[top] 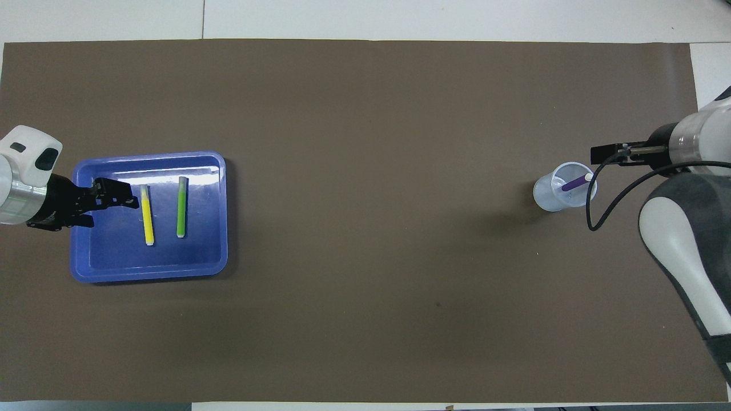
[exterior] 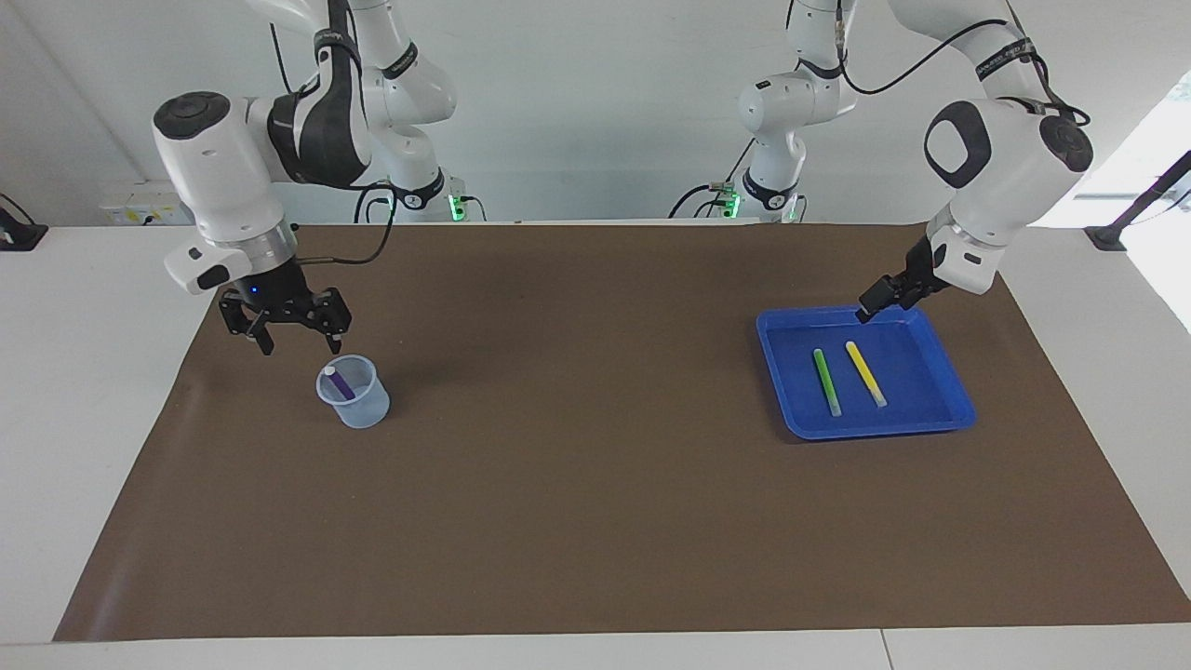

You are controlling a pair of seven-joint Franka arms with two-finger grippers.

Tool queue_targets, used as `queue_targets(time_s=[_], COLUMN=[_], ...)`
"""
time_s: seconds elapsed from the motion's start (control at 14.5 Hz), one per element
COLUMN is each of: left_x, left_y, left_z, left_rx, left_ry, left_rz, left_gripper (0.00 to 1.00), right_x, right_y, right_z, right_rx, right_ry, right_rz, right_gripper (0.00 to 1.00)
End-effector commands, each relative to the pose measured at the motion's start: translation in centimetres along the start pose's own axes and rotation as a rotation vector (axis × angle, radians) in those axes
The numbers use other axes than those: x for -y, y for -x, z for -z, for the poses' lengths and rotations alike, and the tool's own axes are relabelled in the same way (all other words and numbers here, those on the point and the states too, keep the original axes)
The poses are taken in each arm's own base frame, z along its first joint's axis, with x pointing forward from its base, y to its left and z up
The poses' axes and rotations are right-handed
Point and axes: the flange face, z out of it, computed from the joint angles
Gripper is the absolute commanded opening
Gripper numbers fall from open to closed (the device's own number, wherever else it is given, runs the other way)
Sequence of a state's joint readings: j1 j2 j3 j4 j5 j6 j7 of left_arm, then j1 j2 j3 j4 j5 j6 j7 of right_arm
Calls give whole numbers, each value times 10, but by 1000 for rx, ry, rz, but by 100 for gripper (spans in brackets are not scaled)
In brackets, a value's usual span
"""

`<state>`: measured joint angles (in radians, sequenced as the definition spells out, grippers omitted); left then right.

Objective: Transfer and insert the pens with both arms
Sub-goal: 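Insert the purple pen into the white cup with the right gripper, then grasp the yellow pen with the left gripper while the right gripper withdraws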

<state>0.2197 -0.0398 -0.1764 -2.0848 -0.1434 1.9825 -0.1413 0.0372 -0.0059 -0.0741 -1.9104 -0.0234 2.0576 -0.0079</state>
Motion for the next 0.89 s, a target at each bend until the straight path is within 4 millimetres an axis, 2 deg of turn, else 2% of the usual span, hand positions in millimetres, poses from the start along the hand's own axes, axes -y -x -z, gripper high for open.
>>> queue_targets(time_s=[0.0,0.21,0.48,0.62,0.83], left_x=[9,28,35,35,30], left_y=[-3,-12,-11,-11,-11], left_z=[-37,-68,-110,-119,-135], left_rx=[-24,-47,-64,-53,-31], left_ry=[-68,-72,-83,-94,-145], left_rz=[-101,-134,-161,-174,-248], left_gripper=[100,99,87,83,80], right_x=[3,5,15,15,15], right_y=[-24,-29,-6,5,12], right_z=[37,63,92,100,100], right_rx=[39,81,125,147,156], right_ry=[-7,3,-2,-6,-7], right_rz=[-34,-43,-44,-48,-49], right_gripper=[100,100,100,100,100])
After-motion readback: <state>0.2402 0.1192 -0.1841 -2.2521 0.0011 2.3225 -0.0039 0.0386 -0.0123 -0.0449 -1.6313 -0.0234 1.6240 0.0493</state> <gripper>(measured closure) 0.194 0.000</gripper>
